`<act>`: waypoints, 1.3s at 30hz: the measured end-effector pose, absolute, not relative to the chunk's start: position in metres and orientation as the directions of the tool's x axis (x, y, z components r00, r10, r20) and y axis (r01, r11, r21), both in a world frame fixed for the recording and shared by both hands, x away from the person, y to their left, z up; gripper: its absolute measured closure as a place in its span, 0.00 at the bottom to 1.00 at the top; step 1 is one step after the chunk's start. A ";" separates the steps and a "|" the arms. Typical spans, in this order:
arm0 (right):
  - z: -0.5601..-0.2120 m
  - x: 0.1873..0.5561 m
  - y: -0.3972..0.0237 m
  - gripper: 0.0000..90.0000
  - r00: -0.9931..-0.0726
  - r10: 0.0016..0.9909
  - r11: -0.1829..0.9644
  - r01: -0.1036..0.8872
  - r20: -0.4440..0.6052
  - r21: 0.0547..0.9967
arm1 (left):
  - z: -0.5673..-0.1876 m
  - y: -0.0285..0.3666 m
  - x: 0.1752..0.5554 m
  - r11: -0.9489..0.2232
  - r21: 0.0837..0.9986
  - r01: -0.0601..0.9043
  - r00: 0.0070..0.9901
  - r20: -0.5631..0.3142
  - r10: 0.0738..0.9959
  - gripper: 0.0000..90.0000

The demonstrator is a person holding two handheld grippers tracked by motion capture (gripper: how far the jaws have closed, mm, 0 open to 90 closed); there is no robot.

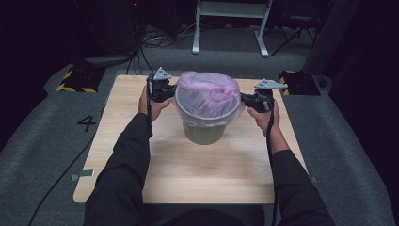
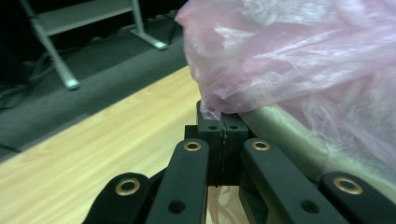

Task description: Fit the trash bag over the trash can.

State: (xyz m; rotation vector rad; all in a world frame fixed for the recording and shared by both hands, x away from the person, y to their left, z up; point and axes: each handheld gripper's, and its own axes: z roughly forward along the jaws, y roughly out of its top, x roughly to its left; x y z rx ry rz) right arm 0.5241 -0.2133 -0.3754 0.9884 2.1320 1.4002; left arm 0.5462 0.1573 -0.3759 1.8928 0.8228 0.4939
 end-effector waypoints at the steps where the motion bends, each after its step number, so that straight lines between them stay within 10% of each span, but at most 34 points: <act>1: -0.376 0.522 -0.212 1.00 -0.662 0.749 0.260 0.331 0.027 0.907 | -0.376 0.157 0.544 -0.294 0.898 0.328 0.697 -0.020 0.717 1.00; 17: -0.379 0.487 -0.249 0.86 -0.656 0.754 0.203 0.283 0.035 0.937 | -0.380 0.167 0.500 -0.247 0.937 0.246 0.700 0.004 0.714 0.98; 23: -0.372 0.484 -0.254 0.72 -0.607 0.795 0.162 0.231 0.012 0.959 | -0.369 0.180 0.492 -0.179 0.952 0.246 0.611 -0.009 0.791 0.56; 29: -0.364 0.483 -0.253 0.85 -0.601 0.799 0.174 0.191 -0.025 0.966 | -0.356 0.191 0.477 -0.140 0.973 0.186 0.612 -0.004 0.791 0.33; 37: -0.354 0.492 -0.247 0.99 -0.645 0.762 0.226 0.187 -0.054 0.956 | -0.348 0.191 0.478 -0.163 0.972 0.167 0.636 0.020 0.771 0.38; 39: -0.352 0.500 -0.244 1.00 -0.641 0.766 0.239 0.213 -0.049 0.947 | -0.349 0.189 0.483 -0.190 0.965 0.181 0.624 0.037 0.781 0.60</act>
